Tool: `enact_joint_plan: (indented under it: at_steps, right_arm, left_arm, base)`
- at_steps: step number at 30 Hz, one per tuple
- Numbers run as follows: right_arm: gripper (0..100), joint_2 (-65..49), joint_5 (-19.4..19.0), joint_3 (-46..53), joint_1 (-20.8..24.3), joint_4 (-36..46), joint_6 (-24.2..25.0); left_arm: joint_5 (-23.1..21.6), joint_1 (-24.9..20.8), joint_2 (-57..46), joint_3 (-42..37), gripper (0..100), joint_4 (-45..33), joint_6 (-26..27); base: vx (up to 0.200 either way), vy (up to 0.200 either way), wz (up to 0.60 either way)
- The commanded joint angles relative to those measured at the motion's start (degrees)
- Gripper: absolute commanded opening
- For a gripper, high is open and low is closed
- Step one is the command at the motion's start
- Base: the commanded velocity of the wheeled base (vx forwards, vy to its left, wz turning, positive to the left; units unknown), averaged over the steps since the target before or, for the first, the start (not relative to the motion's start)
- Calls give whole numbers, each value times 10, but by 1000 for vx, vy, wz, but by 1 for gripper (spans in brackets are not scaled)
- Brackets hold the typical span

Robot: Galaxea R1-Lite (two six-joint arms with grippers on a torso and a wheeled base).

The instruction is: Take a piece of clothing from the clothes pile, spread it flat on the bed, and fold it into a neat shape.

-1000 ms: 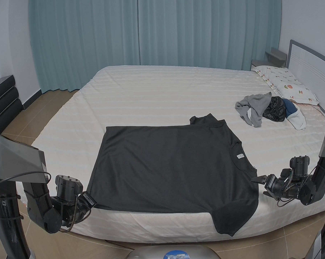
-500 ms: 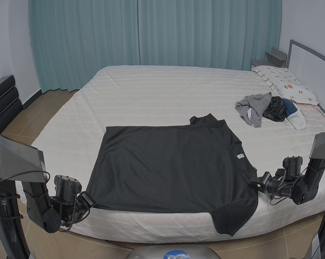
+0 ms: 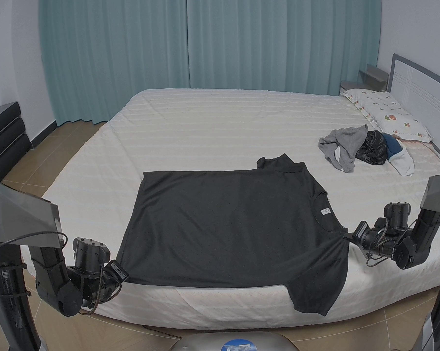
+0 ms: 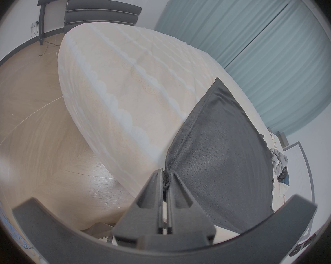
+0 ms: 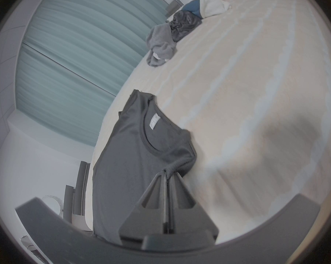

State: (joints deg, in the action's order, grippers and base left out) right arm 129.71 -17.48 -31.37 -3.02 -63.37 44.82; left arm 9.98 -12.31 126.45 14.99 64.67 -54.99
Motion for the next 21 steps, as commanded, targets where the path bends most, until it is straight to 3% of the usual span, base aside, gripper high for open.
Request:
enact_joint_plan:
  at_steps: [1,12,13,21]
  right_arm:
    - [0,-8,4,-27,4,3,-3]
    - [0,40,9,-129,12,65,-5]
    - [100,41,9,-130,12,69,-8]
    - [100,-4,-15,-113,-14,75,-11]
  left_arm:
    - [0,0,2,1,0,1,0]
    - [-1,-1,3,4,0,1,-1]
    - [-1,-1,3,4,0,0,-1]
    - [-1,-1,3,6,0,1,-13]
  base:
    - [0,0,0]
    - [0,0,0]
    - [0,0,0]
    - [0,0,0]
